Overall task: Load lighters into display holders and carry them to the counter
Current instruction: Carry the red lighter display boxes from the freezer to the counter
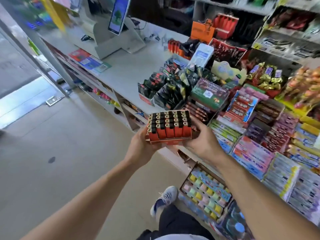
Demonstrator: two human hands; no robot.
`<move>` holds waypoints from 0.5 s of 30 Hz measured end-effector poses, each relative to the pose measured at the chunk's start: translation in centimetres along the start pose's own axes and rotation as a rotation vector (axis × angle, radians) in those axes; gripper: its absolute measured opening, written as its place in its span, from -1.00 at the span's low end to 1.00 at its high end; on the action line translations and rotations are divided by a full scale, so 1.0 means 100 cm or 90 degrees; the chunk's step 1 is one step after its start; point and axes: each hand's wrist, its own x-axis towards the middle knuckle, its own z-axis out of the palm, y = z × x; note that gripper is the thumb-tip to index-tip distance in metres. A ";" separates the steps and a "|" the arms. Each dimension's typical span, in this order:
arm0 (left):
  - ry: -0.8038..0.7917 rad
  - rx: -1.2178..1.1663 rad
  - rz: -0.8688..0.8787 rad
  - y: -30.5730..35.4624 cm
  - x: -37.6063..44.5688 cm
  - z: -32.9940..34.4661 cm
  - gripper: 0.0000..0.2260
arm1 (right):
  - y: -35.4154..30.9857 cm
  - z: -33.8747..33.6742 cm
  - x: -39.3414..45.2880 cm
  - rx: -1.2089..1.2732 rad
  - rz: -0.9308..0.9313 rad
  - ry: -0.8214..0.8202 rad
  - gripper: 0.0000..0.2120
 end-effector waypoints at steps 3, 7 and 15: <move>0.001 0.022 0.034 0.006 0.061 -0.013 -0.56 | -0.017 -0.005 0.049 -0.005 -0.023 0.016 -0.33; -0.034 0.023 0.070 0.027 0.129 -0.021 -0.53 | -0.036 -0.022 0.096 -0.021 -0.027 0.062 -0.29; -0.168 0.031 0.154 0.095 0.248 -0.005 -0.55 | -0.051 -0.084 0.156 -0.068 0.033 0.209 -0.21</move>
